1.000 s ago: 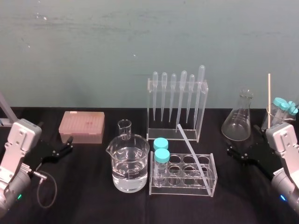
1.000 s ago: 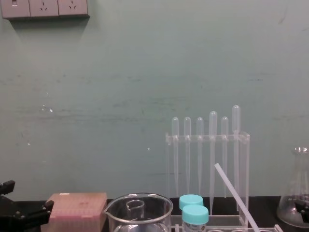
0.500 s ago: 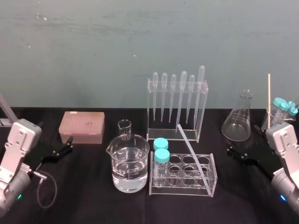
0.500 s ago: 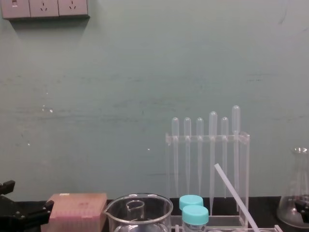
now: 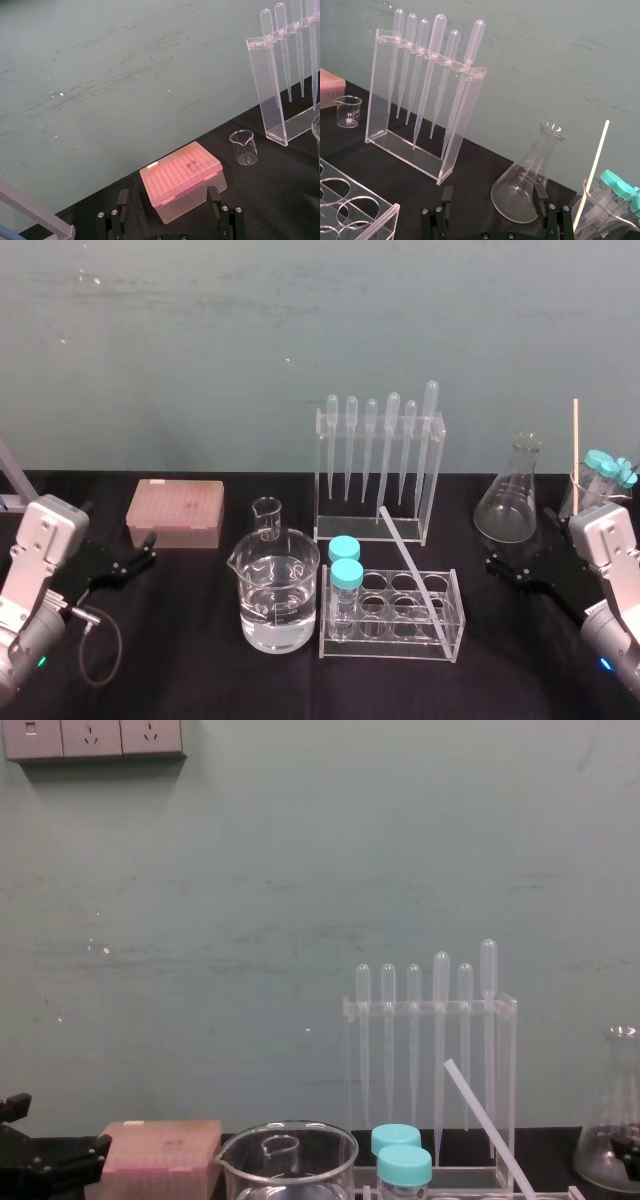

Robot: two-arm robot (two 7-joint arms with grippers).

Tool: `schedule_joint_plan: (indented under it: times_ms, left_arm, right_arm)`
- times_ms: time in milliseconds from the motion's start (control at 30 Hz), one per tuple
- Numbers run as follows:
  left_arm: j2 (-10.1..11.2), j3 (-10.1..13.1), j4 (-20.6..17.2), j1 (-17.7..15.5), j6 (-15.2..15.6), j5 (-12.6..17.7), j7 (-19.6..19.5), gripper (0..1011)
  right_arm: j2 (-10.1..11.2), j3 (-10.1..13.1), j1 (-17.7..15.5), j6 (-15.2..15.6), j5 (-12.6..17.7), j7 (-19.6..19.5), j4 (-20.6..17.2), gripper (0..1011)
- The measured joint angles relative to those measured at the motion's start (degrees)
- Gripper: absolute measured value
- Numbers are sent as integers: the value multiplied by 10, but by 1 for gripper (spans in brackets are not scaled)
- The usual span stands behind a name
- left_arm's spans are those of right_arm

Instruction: Pick up the stirring rod with one hand, then place it down.

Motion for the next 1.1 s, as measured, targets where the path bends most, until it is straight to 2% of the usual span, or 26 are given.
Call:
schedule_joint_plan:
  times_ms: [733,833,867,900,933,1000,1067,1100]
  left_arm:
    - [0,0,0,0,0,0,0,1000]
    - [0,0,0,0,0,0,0,1000]
    - [0,0,0,0,0,0,0,1000]
    - [0,0,0,0,0,0,0,1000]
    - [0,0,0,0,0,0,0,1000]
    - [0,0,0,0,0,0,0,1000]
    - [0,0,0,0,0,0,0,1000]
    - [0,0,0,0,0,0,0,1000]
  right_arm:
    - [-1,4,-2,-6,-2,0,0,1003]
    - [-3,16,-10,-39,-2,-1,-4,1003]
    - [-4,20,-12,-54,-1,-1,-6,1003]
    - [-5,27,-15,-84,0,1,-9,1003]
    - [-5,30,-17,-96,2,5,-12,1003]
    - [-5,34,-19,-122,7,14,-17,1003]
    - [-5,37,-21,-162,16,42,-28,1003]
    - [-5,37,-21,-162,16,42,-28,1003]
